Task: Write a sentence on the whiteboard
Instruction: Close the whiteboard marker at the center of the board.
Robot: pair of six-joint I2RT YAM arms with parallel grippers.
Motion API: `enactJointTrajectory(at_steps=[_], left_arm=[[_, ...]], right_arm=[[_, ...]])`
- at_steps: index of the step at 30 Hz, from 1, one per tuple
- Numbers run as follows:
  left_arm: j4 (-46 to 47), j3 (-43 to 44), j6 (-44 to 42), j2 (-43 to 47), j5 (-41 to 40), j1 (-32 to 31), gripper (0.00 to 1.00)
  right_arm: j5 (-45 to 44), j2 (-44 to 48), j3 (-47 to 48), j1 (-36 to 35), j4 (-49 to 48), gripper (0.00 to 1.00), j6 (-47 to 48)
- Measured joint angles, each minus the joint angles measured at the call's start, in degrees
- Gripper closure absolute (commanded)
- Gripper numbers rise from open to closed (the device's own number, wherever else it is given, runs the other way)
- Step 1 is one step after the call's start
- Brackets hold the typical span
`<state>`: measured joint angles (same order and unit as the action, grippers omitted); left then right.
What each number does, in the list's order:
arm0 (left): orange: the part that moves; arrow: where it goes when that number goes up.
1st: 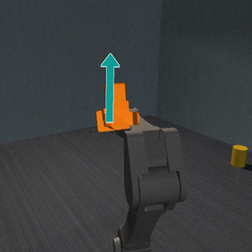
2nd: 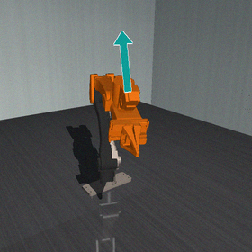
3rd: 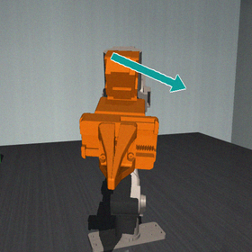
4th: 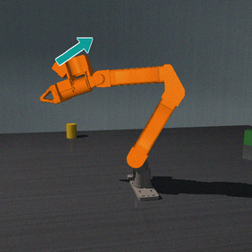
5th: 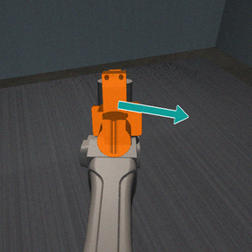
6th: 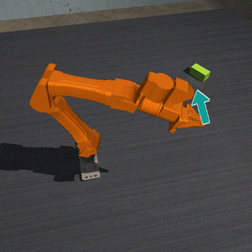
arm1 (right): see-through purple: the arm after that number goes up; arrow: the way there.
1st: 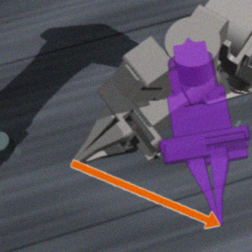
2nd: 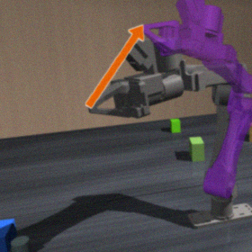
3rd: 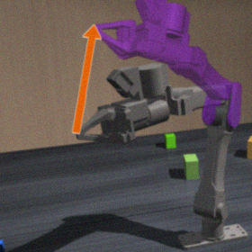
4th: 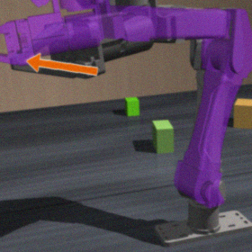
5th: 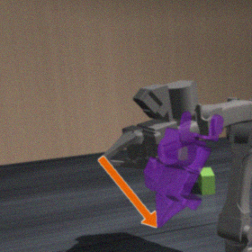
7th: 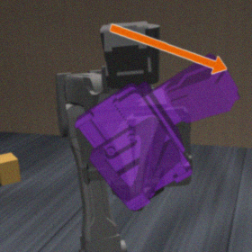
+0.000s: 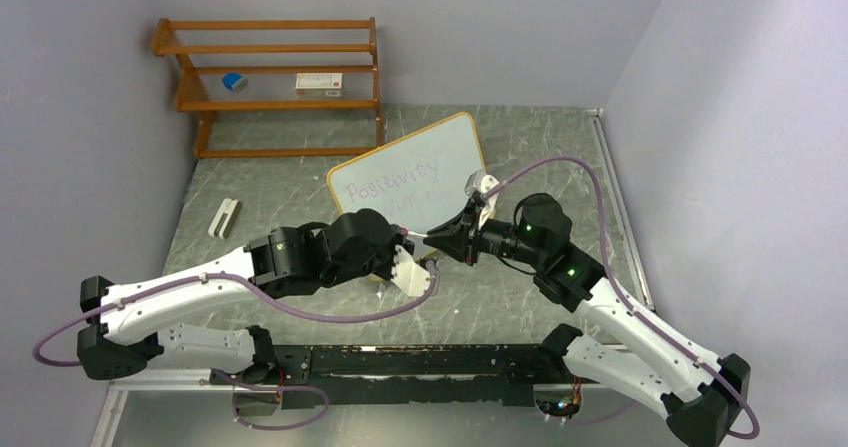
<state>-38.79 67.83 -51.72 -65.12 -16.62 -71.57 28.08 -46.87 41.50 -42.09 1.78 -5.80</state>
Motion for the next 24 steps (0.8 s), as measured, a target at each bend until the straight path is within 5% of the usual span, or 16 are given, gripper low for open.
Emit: enactJointTrajectory(at_steps=[4, 15, 24], left_arm=[[-3.17, 2.23, -0.15, -1.2, -2.6, -1.01, 0.93], [-4.76, 5.4, -1.57, -1.86, -7.08, -3.45, 0.2], [2.69, 7.72, 10.51, -0.72, -13.73, -3.54, 0.01]], right_arm=[[0.5, -0.28, -2.16, 0.0, -4.48, 1.0, -0.96], [-3.58, -1.27, -8.2, 0.02, -16.74, 1.0, -1.4], [-9.05, -1.66, -14.62, 0.02, -31.56, 1.0, 0.39]])
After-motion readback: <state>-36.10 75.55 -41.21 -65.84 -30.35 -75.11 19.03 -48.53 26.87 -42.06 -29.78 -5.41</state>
